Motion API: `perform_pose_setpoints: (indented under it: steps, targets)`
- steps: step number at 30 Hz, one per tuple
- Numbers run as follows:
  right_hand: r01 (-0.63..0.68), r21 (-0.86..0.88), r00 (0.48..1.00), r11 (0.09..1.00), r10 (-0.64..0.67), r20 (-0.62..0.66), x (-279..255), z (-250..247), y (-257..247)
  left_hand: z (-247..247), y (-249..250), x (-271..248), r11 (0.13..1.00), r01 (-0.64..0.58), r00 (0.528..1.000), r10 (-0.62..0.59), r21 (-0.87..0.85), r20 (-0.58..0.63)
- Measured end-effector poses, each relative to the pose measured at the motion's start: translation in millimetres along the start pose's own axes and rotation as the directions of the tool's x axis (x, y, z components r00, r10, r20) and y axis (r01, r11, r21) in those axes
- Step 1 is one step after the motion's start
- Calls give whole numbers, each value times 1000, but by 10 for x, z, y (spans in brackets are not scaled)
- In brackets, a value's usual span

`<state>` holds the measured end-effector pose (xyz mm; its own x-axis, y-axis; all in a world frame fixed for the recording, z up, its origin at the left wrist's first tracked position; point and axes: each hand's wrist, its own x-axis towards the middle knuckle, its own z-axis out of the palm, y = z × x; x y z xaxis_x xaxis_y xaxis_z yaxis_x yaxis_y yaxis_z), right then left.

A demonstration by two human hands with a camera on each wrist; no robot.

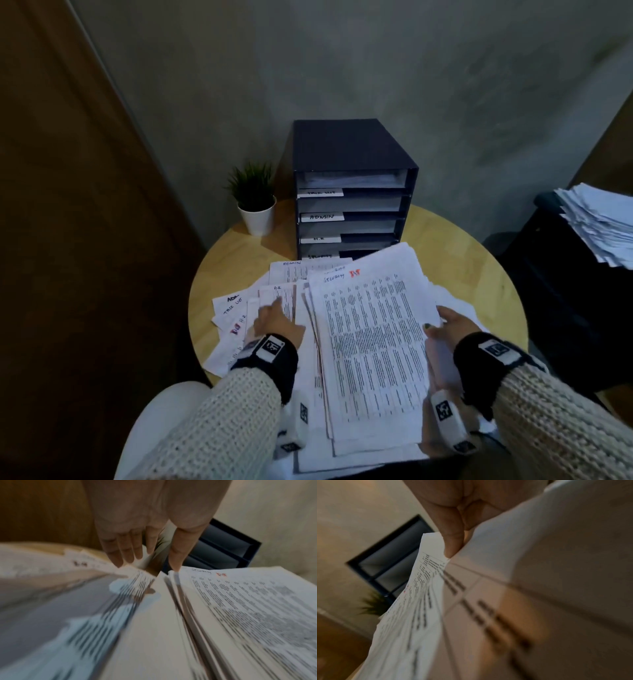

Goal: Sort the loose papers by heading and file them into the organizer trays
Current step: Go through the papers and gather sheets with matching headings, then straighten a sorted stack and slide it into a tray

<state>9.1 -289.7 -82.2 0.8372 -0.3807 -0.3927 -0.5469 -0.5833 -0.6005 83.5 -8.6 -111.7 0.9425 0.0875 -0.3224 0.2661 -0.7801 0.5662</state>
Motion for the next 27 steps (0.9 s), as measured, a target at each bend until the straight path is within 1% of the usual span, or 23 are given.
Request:
perform_pose_setpoints:
  steps: [2, 4, 5, 7, 8, 10, 12, 14, 16, 18, 20, 21, 23, 25, 27]
  targets:
    - [119, -17, 992, 993, -120, -28, -58, -141, -235, -164, 116, -39, 985, -122, 987, 108, -121, -121]
    - [221, -49, 973, 974, -224, -58, -178, -295, -512, -331, 248, -102, 934, -258, 953, 203, -247, -227]
    - [262, -82, 961, 962, -268, -70, -236, -365, -648, -422, 326, -168, 891, -320, 935, 241, -322, -262]
    - [332, -221, 933, 917, -354, -67, -381, -487, -912, -585, 468, -293, 780, -386, 919, 277, -493, -281]
    - [362, -310, 918, 879, -394, -48, -468, -528, -1035, -645, 508, -335, 734, -394, 918, 287, -553, -273]
    - [398, -425, 897, 813, -441, -4, -629, -552, -1235, -720, 555, -417, 687, -367, 930, 287, -627, -230]
    - [420, -496, 883, 760, -468, 30, -760, -521, -1359, -724, 526, -442, 652, -316, 946, 268, -689, -180]
    - [422, -531, 879, 735, -476, 39, -815, -483, -1387, -675, 422, -432, 629, -280, 956, 250, -725, -152]
    - [370, -564, 902, 738, -431, 27, -836, -491, -1326, -624, 263, -431, 644, -262, 964, 208, -719, -164]
    - [261, -603, 942, 754, -336, -13, -807, -566, -1207, -599, 102, -413, 672, -269, 963, 188, -690, -193]
    - [186, -578, 961, 794, -269, -60, -755, -667, -1075, -615, 24, -417, 703, -290, 957, 201, -649, -210]
    - [175, -522, 964, 835, -253, -82, -722, -700, -1017, -627, 17, -420, 703, -298, 955, 209, -646, -213]
    - [197, -366, 958, 910, -257, -125, -680, -715, -926, -631, 43, -409, 684, -304, 953, 216, -663, -215]
    - [255, -239, 931, 937, -305, -200, -687, -681, -902, -638, 86, -394, 654, -296, 955, 198, -696, -221]
    - [351, -147, 878, 925, -380, -292, -705, -630, -908, -653, 127, -373, 602, -293, 956, 192, -743, -221]
